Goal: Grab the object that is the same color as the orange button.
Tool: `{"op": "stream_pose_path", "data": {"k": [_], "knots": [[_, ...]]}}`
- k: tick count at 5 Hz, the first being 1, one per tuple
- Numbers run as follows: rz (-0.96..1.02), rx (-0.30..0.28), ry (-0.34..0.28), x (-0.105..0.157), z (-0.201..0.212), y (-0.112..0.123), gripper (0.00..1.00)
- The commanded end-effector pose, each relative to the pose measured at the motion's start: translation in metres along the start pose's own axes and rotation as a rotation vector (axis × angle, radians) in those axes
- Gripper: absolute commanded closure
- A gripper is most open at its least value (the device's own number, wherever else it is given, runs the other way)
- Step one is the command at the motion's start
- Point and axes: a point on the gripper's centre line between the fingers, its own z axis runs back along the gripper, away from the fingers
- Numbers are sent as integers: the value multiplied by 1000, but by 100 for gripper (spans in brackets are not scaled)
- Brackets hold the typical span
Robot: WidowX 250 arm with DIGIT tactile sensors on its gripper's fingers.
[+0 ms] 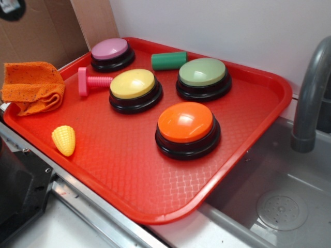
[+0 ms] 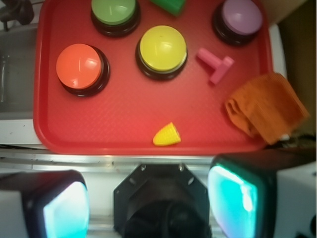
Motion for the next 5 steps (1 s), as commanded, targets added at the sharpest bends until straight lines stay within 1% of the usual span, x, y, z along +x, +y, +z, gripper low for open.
{"op": "stream_pose_path", "data": {"k": [1, 2, 3, 4, 5], "knots": [[149, 112, 23, 13, -47, 55, 0], [230, 202, 54, 8, -78, 102, 0], [257, 218, 84, 5, -110, 131, 0], [268, 190, 109, 3, -141, 144, 0], [294, 223, 148, 5, -161, 156, 0]]}}
